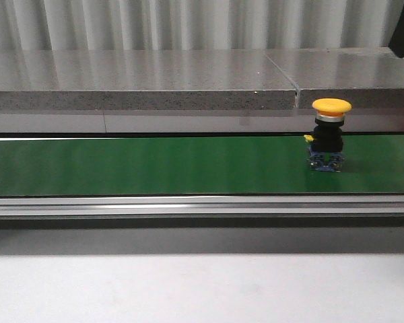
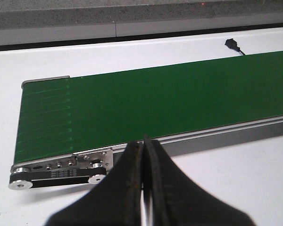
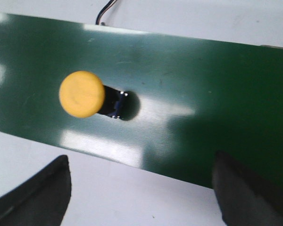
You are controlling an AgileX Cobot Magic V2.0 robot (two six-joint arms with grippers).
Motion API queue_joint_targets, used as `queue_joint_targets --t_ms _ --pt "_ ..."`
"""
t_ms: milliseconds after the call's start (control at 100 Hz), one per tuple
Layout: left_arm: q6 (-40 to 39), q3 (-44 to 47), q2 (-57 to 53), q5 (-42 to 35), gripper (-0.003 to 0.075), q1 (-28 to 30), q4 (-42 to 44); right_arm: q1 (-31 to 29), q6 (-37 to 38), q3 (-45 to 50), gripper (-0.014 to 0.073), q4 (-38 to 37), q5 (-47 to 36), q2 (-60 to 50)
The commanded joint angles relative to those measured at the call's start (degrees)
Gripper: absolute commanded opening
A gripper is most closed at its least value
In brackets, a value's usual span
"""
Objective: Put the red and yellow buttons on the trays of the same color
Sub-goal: 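Lower the right gripper onto the yellow button at the belt end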
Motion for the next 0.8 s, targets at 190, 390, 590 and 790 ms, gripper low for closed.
queue_joint_targets --t_ms 190,390,590,790 --pt "-0.02 -1.53 0.39 -3.69 -0.0020 -0.51 -1.27 4.35 -2.03 -5.21 0.0605 1.60 0.40 5.69" --pt "-0.02 -1.53 0.39 -3.69 -0.0020 -0.51 -1.27 4.37 -2.32 -6.34 0.0605 1.34 -0.37 10.31" --pt "-0.02 -1.53 0.39 -3.69 -0.0020 -0.51 -1.27 4.37 -2.75 -6.34 0.0533 0.37 -4.76 13.52" --pt "-0.02 -1.53 0.39 -3.69 -0.0020 -0.51 -1.27 4.37 -2.75 -6.34 0.0307 0.32 -6.36 14.45"
